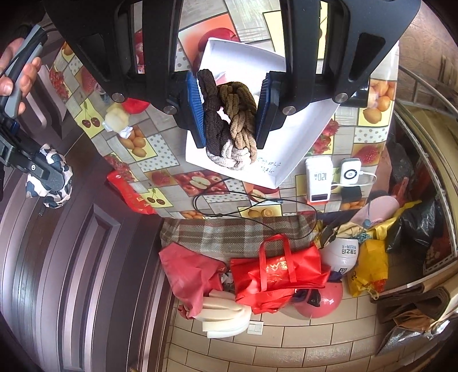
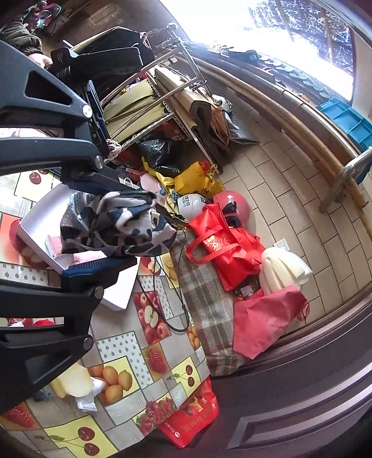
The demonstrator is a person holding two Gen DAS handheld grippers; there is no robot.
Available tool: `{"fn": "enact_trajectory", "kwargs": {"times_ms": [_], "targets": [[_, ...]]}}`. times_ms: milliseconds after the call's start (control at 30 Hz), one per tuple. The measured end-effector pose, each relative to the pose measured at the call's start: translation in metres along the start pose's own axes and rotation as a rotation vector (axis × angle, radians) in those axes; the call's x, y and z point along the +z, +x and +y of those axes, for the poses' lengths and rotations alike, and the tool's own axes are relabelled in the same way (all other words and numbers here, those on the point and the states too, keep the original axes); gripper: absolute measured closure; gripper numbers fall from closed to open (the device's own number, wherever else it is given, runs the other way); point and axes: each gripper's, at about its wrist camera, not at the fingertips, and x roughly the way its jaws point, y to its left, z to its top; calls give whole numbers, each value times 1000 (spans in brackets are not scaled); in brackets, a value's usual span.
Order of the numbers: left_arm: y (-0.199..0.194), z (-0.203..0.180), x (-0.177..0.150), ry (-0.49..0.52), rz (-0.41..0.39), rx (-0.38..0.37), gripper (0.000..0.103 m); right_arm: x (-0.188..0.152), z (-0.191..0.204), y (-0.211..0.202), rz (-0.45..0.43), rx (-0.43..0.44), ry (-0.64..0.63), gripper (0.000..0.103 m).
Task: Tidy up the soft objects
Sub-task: 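Lift the cloth with the right gripper while the left carries the rope toy over the tray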
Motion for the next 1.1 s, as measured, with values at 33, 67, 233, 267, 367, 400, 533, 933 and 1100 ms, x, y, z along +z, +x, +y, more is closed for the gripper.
{"fn": "enact_trajectory", "kwargs": {"times_ms": [33,67,233,267,367,400,533,933,1100], "targets": [[2,0,0,0,2,-2,70,0,-1,0,1,-3,2,64],[2,0,0,0,4,-3,70,-1,-1,0,3,-6,4,64],[8,5,1,-5,13,-12,70,-3,-2,4,15,-13,12,64],[9,6,1,-7,14,-12,70,-3,-2,5,18,-13,12,64],[12,9,1,-12,19,-13,70,-4,-2,10,32,-14,13,64],[13,10,1,-15,21,-12,70,-5,-2,12,38,-13,14,64],[18,14,1,-21,29,-13,70,-8,-1,19,61,-8,14,63],[37,21,-3,-39,64,-12,70,-11,-5,38,108,-4,17,63],[49,31,1,-57,76,-13,70,-14,-6,51,139,-4,18,63]]}}
